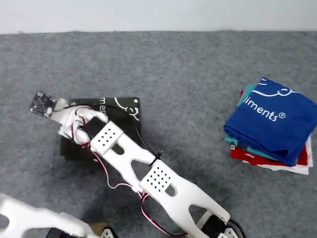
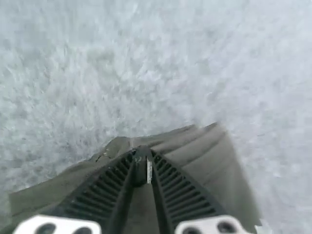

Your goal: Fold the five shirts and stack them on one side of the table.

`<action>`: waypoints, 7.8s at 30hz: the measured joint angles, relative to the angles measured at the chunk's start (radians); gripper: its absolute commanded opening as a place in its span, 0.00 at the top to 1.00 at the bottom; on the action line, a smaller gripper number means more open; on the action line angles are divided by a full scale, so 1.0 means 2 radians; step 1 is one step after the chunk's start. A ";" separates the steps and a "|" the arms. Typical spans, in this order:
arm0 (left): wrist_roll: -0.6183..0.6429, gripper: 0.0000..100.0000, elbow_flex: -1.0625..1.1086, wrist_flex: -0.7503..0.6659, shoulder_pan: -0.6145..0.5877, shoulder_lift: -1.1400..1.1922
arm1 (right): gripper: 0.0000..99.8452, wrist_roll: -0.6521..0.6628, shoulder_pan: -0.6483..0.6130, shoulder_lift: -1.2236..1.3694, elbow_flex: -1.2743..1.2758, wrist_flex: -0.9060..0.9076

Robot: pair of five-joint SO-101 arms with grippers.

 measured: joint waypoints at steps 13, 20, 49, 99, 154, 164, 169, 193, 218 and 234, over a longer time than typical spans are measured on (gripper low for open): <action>0.000 0.98 0.000 0.000 0.000 0.000 | 0.99 0.000 -0.021 -0.024 -0.028 0.151; 0.000 0.98 0.000 0.000 0.000 0.000 | 0.99 0.000 -0.022 0.030 -0.028 0.108; -0.004 0.98 0.021 0.000 0.000 0.000 | 0.69 -0.281 0.064 -0.177 0.066 0.351; -0.004 0.98 0.026 0.000 0.000 0.000 | 0.99 -0.182 0.158 -0.151 0.240 0.349; -0.004 0.98 0.026 0.000 0.037 0.000 | 0.82 0.114 0.334 -0.460 0.561 0.320; -0.004 0.98 0.026 0.000 0.037 0.000 | 0.99 0.050 0.284 -0.460 0.585 0.344; -0.004 0.98 0.026 0.000 0.037 0.000 | 0.99 0.040 0.283 -0.413 0.622 0.311; -0.004 0.98 0.026 0.000 0.037 0.000 | 0.99 -0.009 0.176 -0.471 0.627 0.326; -0.004 0.98 0.026 0.000 0.037 0.000 | 0.99 0.008 0.181 -0.416 0.625 0.326; -0.004 0.98 0.026 0.000 0.037 0.000 | 0.99 -0.108 0.209 -0.675 0.746 0.351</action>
